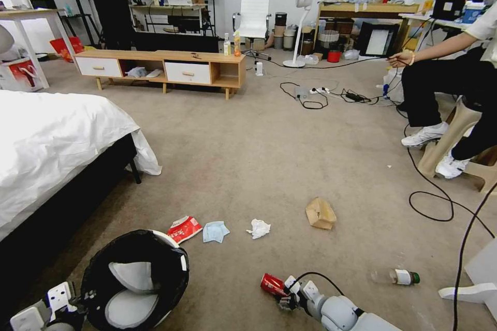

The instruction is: Pick up the trash bin and place the garbage on the floor into it.

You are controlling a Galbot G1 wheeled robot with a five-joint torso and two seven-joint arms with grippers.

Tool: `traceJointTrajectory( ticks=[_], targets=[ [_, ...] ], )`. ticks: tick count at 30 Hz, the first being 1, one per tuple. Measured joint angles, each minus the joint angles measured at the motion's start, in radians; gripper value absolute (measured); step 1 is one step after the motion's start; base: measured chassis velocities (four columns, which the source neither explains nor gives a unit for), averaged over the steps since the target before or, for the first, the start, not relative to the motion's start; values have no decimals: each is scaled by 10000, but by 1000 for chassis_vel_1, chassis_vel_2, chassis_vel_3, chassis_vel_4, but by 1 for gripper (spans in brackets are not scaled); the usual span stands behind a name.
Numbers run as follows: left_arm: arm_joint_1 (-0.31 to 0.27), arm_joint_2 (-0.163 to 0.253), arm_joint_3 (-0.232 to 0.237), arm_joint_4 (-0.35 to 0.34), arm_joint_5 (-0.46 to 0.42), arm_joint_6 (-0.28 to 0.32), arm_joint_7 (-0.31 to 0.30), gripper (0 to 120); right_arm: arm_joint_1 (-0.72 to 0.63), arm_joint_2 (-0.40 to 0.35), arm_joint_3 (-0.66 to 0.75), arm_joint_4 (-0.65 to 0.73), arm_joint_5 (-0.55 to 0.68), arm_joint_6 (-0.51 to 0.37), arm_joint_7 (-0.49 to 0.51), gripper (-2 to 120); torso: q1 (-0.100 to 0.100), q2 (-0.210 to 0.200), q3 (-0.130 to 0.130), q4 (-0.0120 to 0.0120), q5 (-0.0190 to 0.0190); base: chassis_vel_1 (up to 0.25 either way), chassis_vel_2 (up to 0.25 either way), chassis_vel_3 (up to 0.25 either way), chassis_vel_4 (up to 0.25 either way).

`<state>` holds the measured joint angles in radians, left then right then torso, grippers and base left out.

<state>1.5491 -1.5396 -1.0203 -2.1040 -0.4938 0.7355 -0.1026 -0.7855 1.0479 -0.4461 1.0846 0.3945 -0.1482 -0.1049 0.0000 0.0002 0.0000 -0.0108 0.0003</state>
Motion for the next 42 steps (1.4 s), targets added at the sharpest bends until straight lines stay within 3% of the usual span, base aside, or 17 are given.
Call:
traceJointTrajectory(
  ticks=[7,20,42],
  targets=[
    [-47,0,21,40,18,0,6,2,-33,-69,49,69,-33,54,76,36,0,0,0,-3,-4,0,0,0,0],
    [-125,16,135,66,22,0,5,2,-120,-451,372,699,55,223,186,8,0,-1,0,-1,-3,0,0,0,0],
    [-180,84,320,-41,11,0,-3,2,-807,-1723,1600,3498,572,-76,620,4,0,-3,0,-3,-3,0,0,0,0]
  ],
)
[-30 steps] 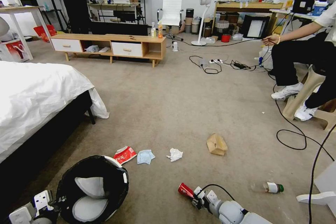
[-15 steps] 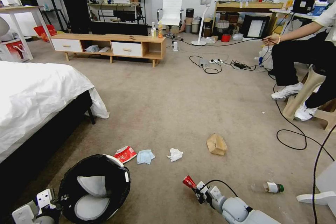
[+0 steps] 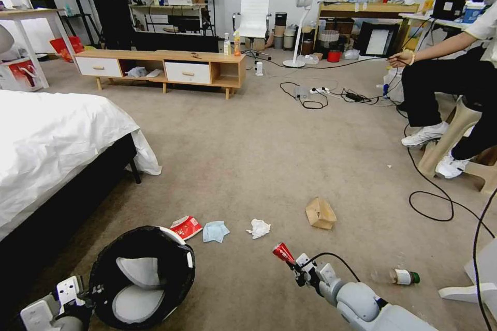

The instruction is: Pick up the trash bin and place the garbage on the floor into it.

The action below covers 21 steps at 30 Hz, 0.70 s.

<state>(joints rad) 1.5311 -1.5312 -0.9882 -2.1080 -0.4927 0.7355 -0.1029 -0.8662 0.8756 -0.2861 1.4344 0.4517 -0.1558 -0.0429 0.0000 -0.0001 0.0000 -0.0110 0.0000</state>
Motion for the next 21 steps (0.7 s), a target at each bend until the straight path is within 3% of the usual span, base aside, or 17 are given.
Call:
traceJointTrajectory(
  ticks=[10,21],
  targets=[
    [-50,18,210,0,1,0,-3,2,-465,-877,802,1626,274,-210,192,4,0,0,0,0,3,0,0,0,0],
    [-81,10,460,0,8,0,-6,2,-773,-2209,1552,4611,779,-563,498,4,0,0,0,1,2,0,0,0,0]
  ],
)
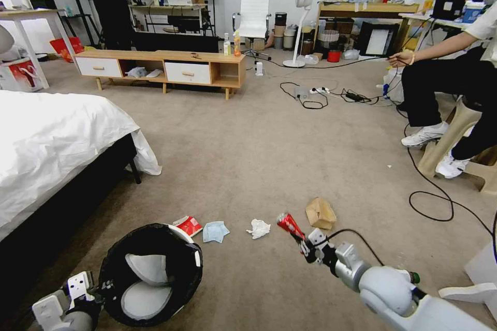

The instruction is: Pick up the trash bin and place the garbage on the floor into it.

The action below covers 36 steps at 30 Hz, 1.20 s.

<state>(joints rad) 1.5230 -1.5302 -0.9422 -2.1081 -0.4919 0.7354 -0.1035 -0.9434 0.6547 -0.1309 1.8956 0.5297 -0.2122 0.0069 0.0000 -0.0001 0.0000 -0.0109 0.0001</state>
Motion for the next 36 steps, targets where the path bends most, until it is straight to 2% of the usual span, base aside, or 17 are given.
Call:
traceJointTrajectory(
  ticks=[6,16,20,29,33,36],
  targets=[
    [-30,-15,119,-39,-45,0,-20,2,-38,-332,348,979,353,-168,176,4,0,0,0,0,-1,0,0,0,0],
    [-282,208,257,-48,-798,0,-333,2,541,-732,446,2538,1467,-359,459,4,-1,1,0,0,-2,0,0,0,0],
    [-320,282,302,-45,-1059,0,-444,2,832,-717,297,2754,1721,-373,494,4,0,0,0,-2,-3,0,0,0,0],
    [-317,528,321,-125,-1489,0,-616,2,2319,-116,-628,2946,2783,-515,805,4,0,0,0,1,-5,0,0,0,0],
    [-146,655,209,-149,-1498,0,-670,2,3318,642,-1609,2856,3379,-643,1084,4,0,0,0,0,-5,0,0,0,0],
    [-86,687,152,-165,-1496,0,-670,2,3523,895,-1870,2822,3539,-706,1195,4,0,0,1,0,-3,0,0,0,0]
  ],
)
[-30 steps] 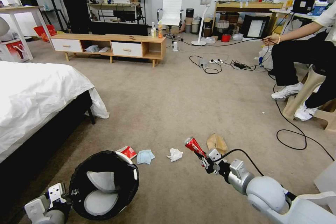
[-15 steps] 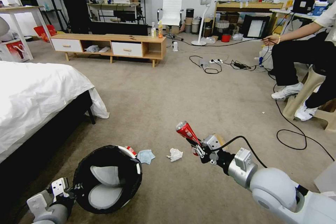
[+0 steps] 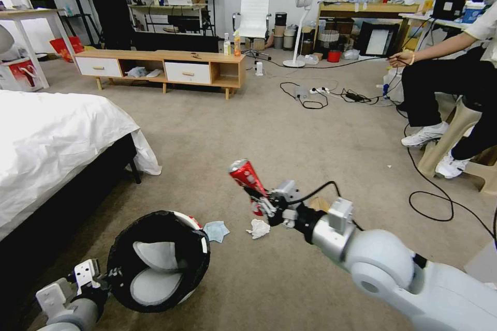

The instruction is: Pick up the trash bin and place the garbage on the floor into it.

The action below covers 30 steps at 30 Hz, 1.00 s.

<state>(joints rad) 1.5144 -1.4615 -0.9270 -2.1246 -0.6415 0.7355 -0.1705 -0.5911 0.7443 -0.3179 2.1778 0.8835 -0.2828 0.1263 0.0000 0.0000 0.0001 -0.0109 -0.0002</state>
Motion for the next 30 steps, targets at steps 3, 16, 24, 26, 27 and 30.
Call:
traceJointTrajectory(
  ticks=[3,16,24,26,27,30],
  targets=[
    [114,98,-122,-65,-44,0,-1,2,519,633,-641,-147,351,-136,268,4,0,0,0,0,0,0,0,0,0],
    [192,182,-238,-70,-117,0,0,2,1373,1598,-2258,-573,796,-512,903,4,0,0,0,-1,1,0,0,0,0],
    [177,127,-197,-54,-48,0,7,2,1818,1993,-2902,-694,1077,-1168,1388,4,0,0,0,0,1,0,0,0,0],
    [174,124,-195,-54,-46,0,7,2,1844,2009,-2942,-696,1084,-1220,1418,4,0,0,0,0,1,0,0,0,0],
    [168,116,-186,-54,-43,0,8,2,1902,2039,-3043,-709,1101,-1299,1476,4,0,0,-1,-1,1,0,0,0,0],
    [160,108,-180,-53,-36,0,9,2,1972,2072,-3153,-725,1125,-1370,1514,4,1,0,0,-1,2,0,0,0,0]
  ],
)
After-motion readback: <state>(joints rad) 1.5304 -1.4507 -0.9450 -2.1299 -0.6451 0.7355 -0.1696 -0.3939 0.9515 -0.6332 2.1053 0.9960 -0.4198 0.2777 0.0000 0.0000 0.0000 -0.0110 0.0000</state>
